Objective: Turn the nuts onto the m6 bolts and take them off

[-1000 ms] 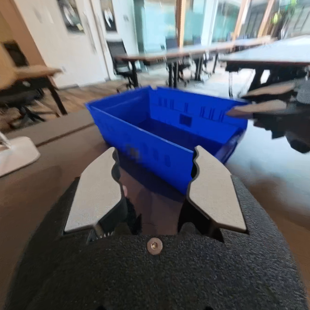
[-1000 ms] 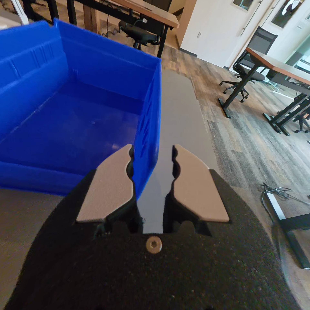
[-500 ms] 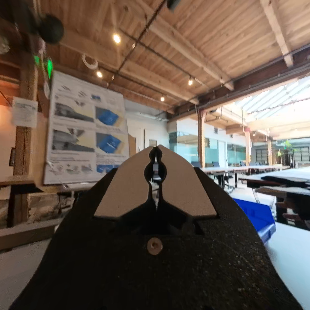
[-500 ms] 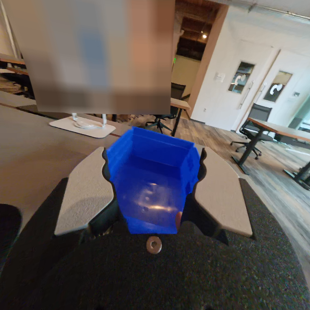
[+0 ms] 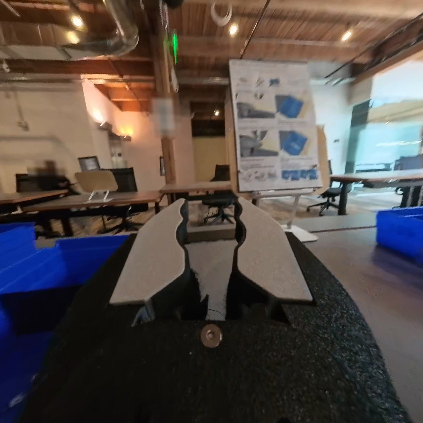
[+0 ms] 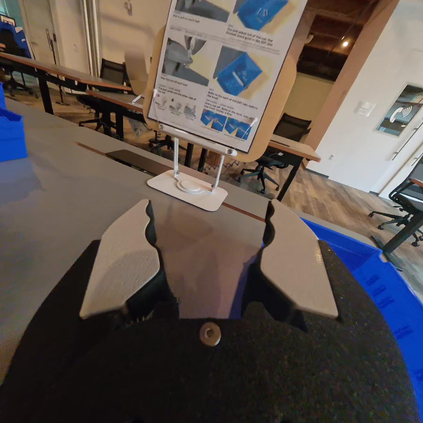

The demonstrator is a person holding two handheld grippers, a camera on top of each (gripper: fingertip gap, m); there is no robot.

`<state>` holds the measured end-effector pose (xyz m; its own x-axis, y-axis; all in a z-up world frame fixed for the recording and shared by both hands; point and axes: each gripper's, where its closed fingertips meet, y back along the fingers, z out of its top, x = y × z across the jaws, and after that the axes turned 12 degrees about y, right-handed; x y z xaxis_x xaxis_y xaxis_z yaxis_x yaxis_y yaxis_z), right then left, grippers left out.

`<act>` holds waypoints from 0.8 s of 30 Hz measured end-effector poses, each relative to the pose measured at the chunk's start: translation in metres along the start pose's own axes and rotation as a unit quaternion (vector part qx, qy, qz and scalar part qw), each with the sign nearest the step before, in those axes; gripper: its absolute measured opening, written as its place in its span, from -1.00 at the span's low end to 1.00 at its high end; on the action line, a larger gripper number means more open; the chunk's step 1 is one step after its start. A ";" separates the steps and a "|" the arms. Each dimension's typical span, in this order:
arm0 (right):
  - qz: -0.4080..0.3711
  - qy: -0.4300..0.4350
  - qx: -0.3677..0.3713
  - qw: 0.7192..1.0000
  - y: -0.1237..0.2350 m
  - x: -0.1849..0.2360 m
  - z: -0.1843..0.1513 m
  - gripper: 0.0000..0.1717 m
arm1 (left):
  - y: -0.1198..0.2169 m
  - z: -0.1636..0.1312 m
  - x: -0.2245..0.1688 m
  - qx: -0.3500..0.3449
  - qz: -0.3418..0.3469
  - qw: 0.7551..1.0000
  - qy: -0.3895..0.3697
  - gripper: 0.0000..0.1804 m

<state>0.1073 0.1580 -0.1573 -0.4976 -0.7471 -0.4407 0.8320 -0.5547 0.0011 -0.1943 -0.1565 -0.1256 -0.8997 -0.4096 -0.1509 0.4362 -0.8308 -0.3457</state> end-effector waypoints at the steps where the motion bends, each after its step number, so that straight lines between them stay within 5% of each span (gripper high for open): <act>1: 0.000 0.000 0.004 1.000 -0.005 0.003 0.001 0.08 | 0.000 -0.003 0.010 0.014 0.011 1.000 -0.003 -0.55; 6: 0.002 -0.008 0.008 1.000 -0.027 0.004 0.024 0.11 | -0.017 -0.007 0.049 0.077 0.038 0.996 -0.026 -0.33; 17: -0.001 0.023 0.033 0.999 -0.071 -0.060 0.112 0.24 | -0.092 0.076 0.068 0.144 0.000 0.989 -0.018 -0.11; 24: -0.057 0.007 0.046 0.997 -0.085 -0.090 0.097 0.21 | -0.114 0.087 0.077 0.152 0.023 0.988 -0.025 -0.13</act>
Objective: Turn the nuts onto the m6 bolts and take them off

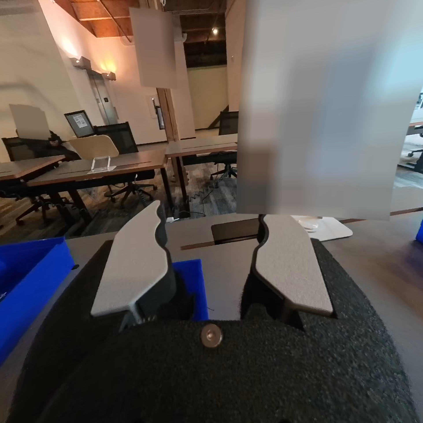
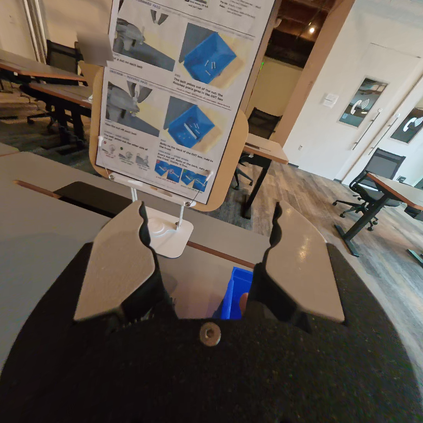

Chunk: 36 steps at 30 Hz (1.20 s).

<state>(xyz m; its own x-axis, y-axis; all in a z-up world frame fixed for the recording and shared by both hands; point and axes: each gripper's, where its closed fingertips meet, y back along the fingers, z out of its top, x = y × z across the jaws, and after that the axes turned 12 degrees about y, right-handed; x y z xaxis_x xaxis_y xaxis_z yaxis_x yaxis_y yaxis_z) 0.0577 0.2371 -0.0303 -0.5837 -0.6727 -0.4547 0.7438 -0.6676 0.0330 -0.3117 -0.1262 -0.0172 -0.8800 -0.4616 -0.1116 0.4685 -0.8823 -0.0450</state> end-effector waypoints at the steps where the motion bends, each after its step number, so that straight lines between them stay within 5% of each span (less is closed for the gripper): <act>1: 0.001 0.005 -0.002 1.000 -0.003 0.001 -0.002 0.20 | -0.004 -0.003 0.002 0.003 0.000 1.000 0.001 -0.14; 9: 0.022 -0.007 0.021 1.000 -0.024 0.007 -0.026 0.19 | -0.031 -0.043 0.034 0.076 0.047 0.996 -0.011 -0.24; 20: 0.050 0.001 0.035 0.998 -0.037 0.018 -0.037 0.17 | -0.039 -0.100 0.098 0.170 0.128 0.977 0.031 -0.64; 24: 0.062 -0.004 0.032 0.998 -0.038 0.020 -0.038 0.14 | -0.039 -0.118 0.117 0.195 0.143 0.970 0.005 -0.43; 28: 0.074 0.002 0.031 0.997 -0.039 0.024 -0.039 0.10 | -0.050 -0.127 0.122 0.220 0.139 0.966 0.009 -0.56; 36: 0.088 -0.004 0.023 0.996 -0.040 0.028 -0.037 0.10 | -0.061 -0.182 0.157 0.396 0.140 0.907 -0.012 -0.69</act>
<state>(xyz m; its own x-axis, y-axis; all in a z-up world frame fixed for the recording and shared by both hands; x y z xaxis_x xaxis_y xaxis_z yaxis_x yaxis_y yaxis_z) 0.0238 0.2566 -0.0776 -0.4490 -0.7830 -0.4304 0.8190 -0.5533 0.1522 -0.4641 -0.1283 -0.2128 -0.7410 -0.6714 0.0140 0.4800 -0.5149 0.7102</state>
